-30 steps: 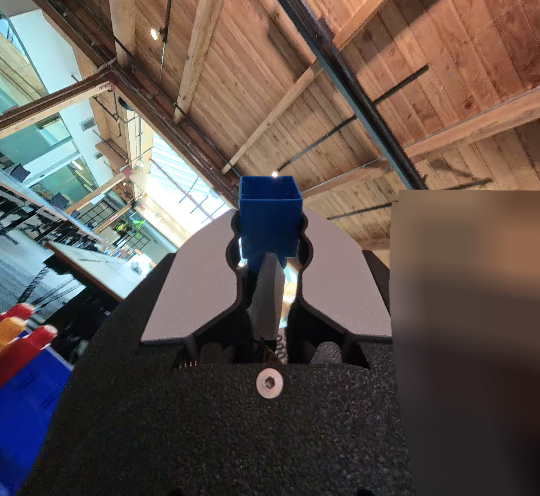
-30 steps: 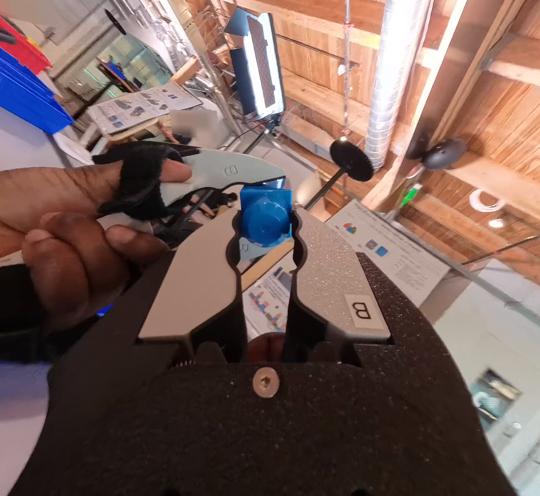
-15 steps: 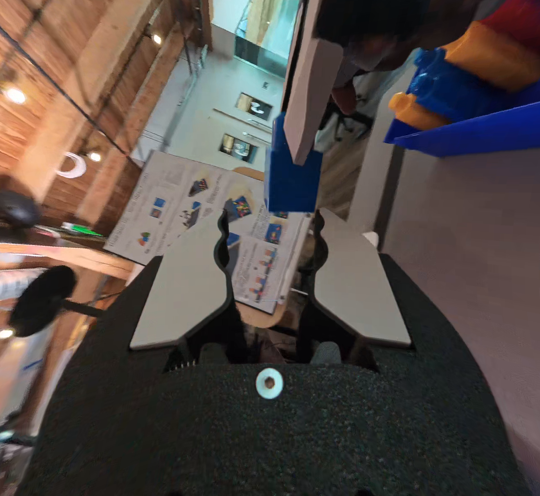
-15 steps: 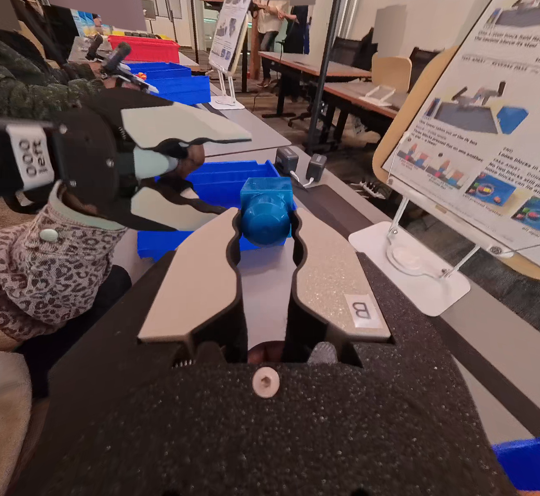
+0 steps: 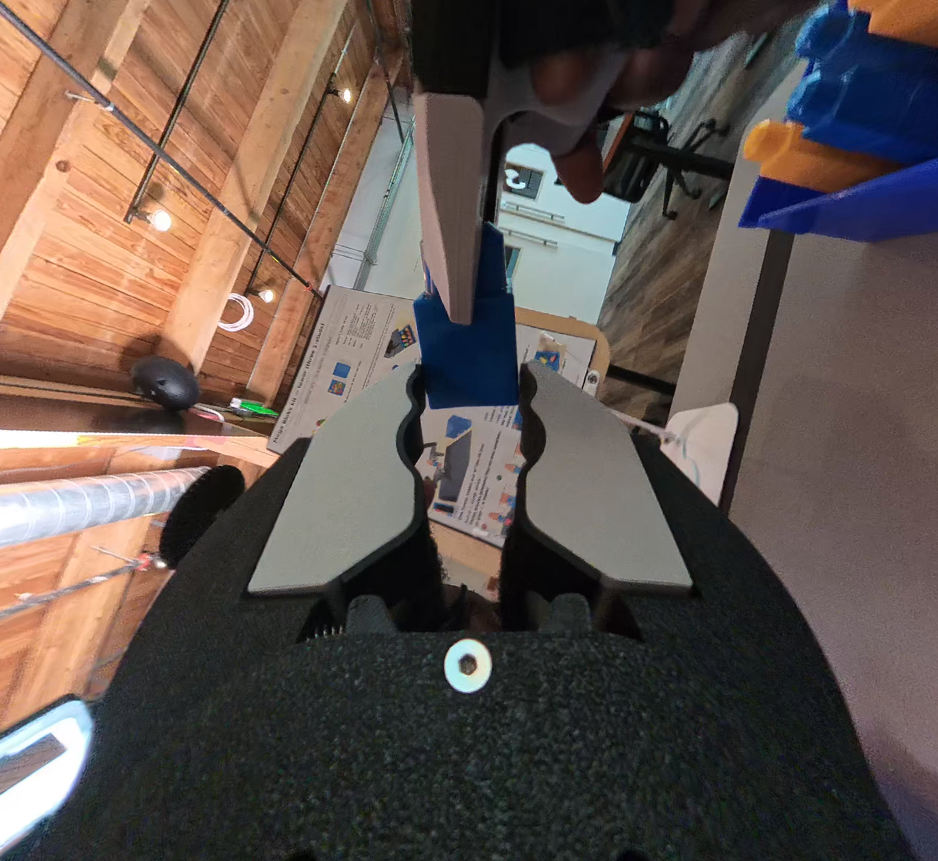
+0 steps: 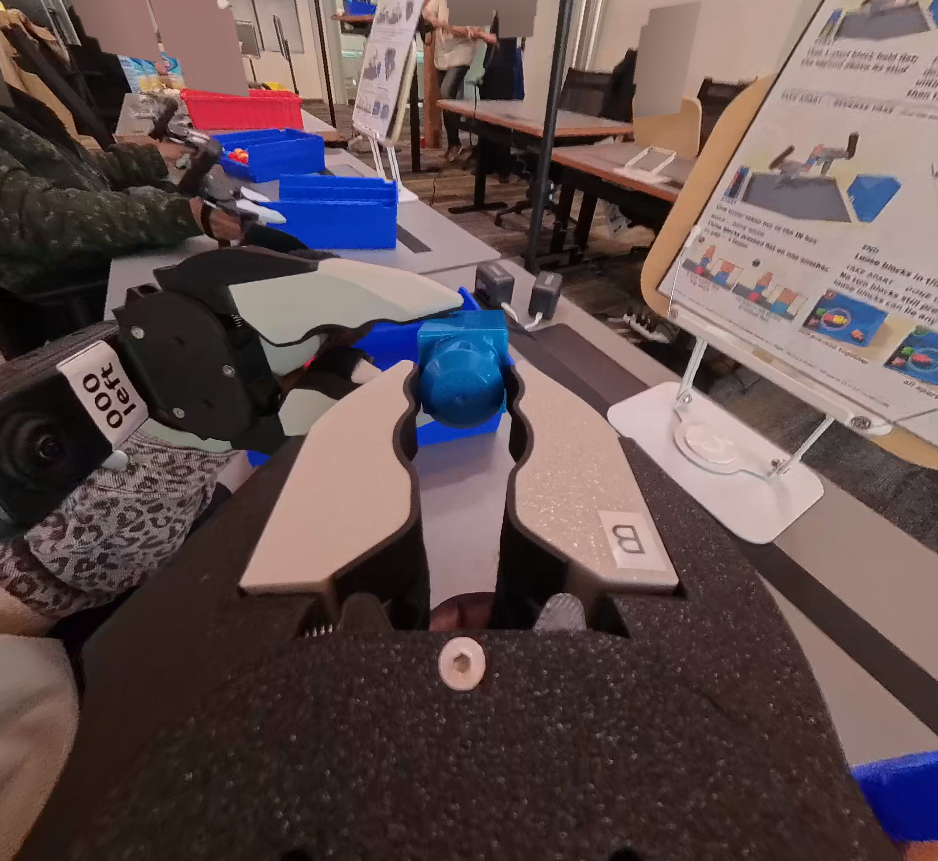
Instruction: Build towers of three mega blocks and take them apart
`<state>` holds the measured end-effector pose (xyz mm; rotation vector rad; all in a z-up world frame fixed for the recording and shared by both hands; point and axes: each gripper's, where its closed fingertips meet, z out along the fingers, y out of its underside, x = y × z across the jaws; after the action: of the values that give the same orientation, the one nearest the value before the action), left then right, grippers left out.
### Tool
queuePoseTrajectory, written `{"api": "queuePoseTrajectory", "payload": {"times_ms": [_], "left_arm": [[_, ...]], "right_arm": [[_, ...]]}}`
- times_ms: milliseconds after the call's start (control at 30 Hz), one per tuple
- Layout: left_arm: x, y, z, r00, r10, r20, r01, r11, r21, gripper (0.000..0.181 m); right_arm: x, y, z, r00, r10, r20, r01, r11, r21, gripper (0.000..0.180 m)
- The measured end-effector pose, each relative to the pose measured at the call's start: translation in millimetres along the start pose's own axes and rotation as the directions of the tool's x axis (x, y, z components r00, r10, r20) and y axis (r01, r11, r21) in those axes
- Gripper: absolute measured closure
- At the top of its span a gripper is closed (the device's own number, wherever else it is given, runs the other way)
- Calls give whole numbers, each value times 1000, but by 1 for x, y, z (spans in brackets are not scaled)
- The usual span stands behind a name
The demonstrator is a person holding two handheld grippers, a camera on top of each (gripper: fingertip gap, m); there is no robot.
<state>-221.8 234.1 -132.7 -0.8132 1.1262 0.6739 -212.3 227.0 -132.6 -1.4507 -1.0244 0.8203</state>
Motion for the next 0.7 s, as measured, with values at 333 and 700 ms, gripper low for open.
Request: {"api": "queuePoseTrajectory", "payload": {"times_ms": [333,700], "left_arm": [[-38,-59,-52,262,-641,-722,965,166,203,146],[-27,-51,-51,236,-663,-710,965,246,91,146]], "right_arm": [[-49,-53,-47,934,-253,252,104,867,487,134],[-64,-42,-15,913,-283,293,145,898,416,144]]}}
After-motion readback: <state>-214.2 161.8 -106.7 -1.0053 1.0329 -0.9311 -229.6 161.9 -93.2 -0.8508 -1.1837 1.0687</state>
